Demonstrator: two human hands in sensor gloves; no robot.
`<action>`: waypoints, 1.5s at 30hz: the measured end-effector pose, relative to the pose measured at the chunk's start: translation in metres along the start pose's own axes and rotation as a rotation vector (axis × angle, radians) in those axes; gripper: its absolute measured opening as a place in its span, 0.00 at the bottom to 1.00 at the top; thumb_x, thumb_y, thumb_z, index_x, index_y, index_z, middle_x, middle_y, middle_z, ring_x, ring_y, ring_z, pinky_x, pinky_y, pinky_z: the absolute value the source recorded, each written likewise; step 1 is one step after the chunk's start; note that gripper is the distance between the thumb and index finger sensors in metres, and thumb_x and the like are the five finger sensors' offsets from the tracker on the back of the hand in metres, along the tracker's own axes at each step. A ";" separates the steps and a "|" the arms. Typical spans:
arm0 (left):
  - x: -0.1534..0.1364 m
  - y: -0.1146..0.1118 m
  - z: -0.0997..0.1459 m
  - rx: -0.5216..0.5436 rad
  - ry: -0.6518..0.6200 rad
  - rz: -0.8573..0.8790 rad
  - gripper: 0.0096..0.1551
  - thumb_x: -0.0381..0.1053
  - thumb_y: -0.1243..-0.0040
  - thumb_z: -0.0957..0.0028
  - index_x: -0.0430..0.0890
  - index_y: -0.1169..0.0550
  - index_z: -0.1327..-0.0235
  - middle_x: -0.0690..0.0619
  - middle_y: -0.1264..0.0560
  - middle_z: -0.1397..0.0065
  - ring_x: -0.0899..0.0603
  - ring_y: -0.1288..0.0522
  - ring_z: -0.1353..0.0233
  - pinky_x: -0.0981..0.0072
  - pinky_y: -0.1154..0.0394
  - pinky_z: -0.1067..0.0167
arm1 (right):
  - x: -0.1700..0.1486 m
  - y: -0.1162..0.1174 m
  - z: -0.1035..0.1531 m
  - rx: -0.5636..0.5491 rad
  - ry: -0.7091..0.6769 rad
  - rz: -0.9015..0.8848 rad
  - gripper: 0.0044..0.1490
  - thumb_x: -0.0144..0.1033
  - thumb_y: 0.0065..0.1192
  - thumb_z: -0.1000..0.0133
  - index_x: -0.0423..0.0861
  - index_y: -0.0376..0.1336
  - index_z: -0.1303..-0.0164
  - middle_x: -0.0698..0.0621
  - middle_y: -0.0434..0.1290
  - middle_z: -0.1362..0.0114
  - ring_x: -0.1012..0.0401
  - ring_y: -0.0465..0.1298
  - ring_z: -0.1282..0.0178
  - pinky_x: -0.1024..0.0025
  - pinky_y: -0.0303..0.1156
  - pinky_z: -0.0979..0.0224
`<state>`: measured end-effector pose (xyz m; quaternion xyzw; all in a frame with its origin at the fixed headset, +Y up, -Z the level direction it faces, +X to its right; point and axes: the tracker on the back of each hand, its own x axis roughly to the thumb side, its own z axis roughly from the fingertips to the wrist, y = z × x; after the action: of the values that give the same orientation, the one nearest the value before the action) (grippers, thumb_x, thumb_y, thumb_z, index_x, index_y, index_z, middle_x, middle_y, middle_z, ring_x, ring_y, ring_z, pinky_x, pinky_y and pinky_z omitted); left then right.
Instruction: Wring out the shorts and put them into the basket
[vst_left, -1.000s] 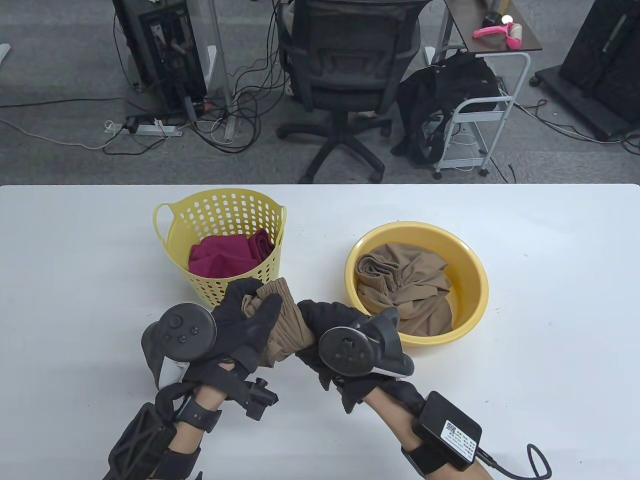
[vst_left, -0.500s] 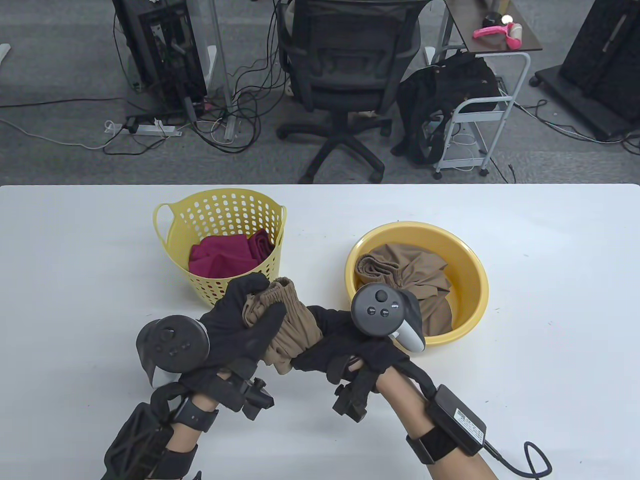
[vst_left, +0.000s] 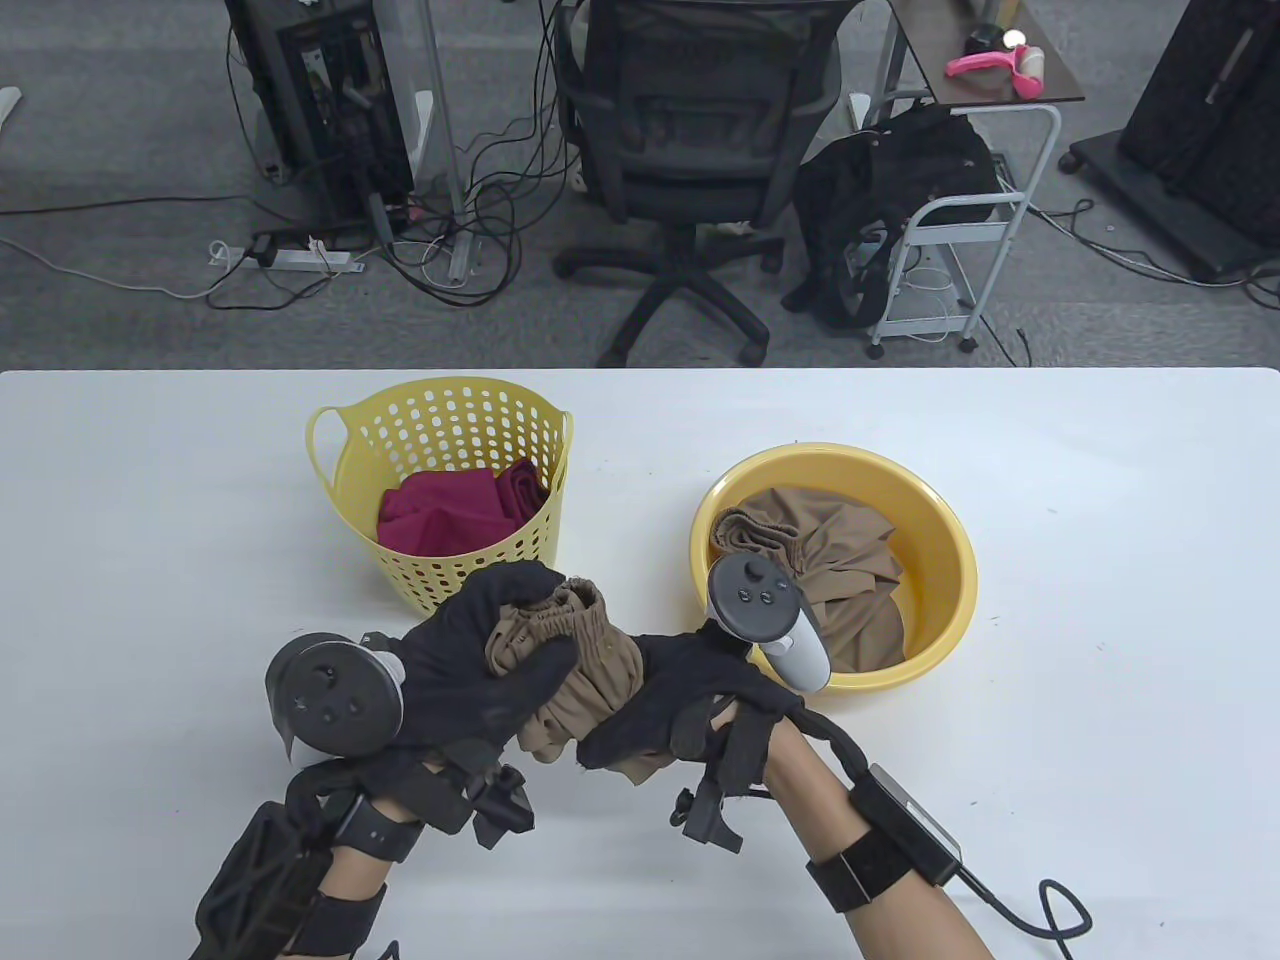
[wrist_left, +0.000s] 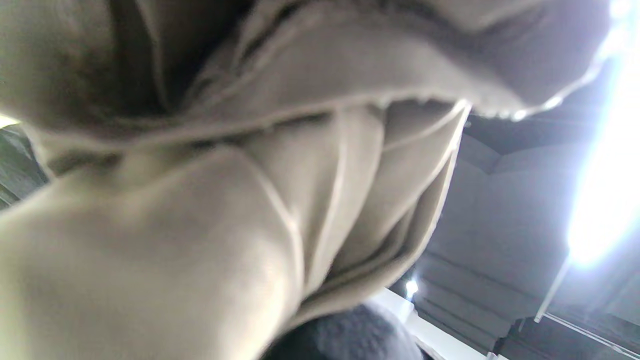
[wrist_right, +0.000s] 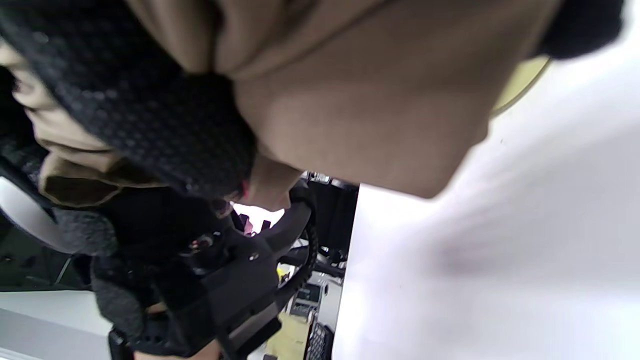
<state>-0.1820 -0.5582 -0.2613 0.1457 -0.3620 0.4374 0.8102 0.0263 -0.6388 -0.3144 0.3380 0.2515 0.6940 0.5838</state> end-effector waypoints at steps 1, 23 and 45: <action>0.000 0.000 0.000 -0.001 -0.001 -0.002 0.37 0.65 0.42 0.39 0.48 0.40 0.28 0.39 0.28 0.29 0.34 0.21 0.39 0.34 0.30 0.34 | 0.000 0.000 -0.001 -0.001 -0.008 -0.002 0.44 0.47 0.87 0.55 0.36 0.65 0.38 0.48 0.78 0.49 0.57 0.82 0.62 0.67 0.80 0.62; -0.001 0.000 -0.001 -0.023 0.011 -0.029 0.35 0.64 0.41 0.39 0.49 0.39 0.28 0.39 0.28 0.28 0.33 0.22 0.38 0.32 0.31 0.34 | -0.001 -0.004 0.008 -0.025 0.005 0.057 0.50 0.51 0.84 0.52 0.38 0.60 0.31 0.44 0.75 0.38 0.51 0.82 0.50 0.62 0.82 0.50; -0.001 0.013 0.000 -0.024 0.047 -0.186 0.34 0.63 0.40 0.38 0.49 0.39 0.27 0.39 0.30 0.26 0.31 0.24 0.35 0.30 0.33 0.33 | 0.014 -0.024 0.035 -0.223 0.013 0.293 0.52 0.48 0.80 0.49 0.38 0.56 0.22 0.34 0.62 0.22 0.34 0.64 0.23 0.31 0.64 0.30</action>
<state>-0.1929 -0.5509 -0.2628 0.1587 -0.3332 0.3593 0.8572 0.0673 -0.6226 -0.3069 0.3000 0.1249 0.7973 0.5086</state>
